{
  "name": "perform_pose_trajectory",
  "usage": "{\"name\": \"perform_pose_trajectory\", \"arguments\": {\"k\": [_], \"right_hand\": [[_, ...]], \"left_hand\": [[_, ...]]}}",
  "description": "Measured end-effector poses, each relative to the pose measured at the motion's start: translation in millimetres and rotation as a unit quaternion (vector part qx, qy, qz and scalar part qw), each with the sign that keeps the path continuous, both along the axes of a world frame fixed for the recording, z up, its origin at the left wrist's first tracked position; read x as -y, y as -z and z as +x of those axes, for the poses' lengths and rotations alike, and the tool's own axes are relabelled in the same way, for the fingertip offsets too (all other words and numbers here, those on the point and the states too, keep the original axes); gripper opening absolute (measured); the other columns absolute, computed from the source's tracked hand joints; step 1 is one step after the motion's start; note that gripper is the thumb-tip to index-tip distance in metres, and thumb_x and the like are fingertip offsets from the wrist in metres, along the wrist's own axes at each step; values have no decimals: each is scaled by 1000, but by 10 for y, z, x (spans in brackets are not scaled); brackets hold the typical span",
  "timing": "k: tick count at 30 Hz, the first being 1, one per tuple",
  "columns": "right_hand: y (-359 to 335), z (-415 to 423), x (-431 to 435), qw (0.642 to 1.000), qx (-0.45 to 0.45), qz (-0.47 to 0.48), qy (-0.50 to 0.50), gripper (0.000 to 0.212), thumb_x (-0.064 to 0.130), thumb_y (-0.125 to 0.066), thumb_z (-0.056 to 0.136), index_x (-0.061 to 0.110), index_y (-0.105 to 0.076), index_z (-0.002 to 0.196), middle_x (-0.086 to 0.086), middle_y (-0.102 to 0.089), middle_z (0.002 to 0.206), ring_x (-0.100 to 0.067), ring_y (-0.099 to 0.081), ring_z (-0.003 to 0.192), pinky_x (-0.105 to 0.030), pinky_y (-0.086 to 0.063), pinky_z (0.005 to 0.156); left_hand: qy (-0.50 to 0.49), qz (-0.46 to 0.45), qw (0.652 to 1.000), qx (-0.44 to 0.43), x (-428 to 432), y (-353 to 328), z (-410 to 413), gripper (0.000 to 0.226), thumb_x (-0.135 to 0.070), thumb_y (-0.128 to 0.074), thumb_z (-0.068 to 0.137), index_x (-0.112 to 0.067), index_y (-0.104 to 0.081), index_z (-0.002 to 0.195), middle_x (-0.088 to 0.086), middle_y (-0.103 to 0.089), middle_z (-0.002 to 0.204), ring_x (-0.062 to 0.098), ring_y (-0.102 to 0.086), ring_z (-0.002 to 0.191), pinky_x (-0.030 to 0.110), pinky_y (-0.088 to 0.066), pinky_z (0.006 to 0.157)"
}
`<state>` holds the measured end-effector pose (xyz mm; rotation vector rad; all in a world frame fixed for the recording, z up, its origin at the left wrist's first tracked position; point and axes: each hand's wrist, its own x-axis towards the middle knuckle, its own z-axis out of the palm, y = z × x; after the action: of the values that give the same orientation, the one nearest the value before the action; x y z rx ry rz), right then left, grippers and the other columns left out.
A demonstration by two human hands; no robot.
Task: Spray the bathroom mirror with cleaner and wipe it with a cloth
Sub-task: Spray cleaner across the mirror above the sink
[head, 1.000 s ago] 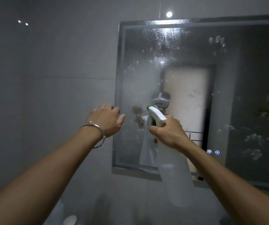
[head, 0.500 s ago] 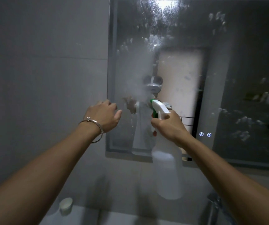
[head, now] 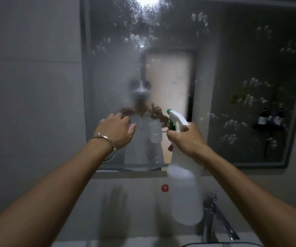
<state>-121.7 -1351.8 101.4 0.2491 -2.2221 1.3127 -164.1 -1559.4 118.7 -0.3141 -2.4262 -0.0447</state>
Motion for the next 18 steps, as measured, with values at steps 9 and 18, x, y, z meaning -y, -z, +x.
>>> {"name": "perform_pose_trajectory", "arguments": {"k": [9, 18], "right_hand": [[110, 164, -504, 993, -39, 17, 109, 9, 16, -60, 72, 9, -57, 75, 0, -61, 57, -10, -63, 44, -26, -50, 44], [49, 583, -1269, 994, 5, -17, 107, 24, 25, -57, 63, 8, -63, 77, -3, -65, 60, -17, -67, 51, -42, -56, 56]], "left_hand": [[92, 10, 996, 7, -630, 153, -198, 41, -46, -33, 95, -19, -59, 112, 8, -54, 121, 29, -48, 113, 39, -41, 88], [129, 1, 992, 5, -1479, 43, 87, 42, -46, -31, 95, -19, -56, 117, 8, -52, 125, 29, -46, 116, 40, -41, 91]]}}
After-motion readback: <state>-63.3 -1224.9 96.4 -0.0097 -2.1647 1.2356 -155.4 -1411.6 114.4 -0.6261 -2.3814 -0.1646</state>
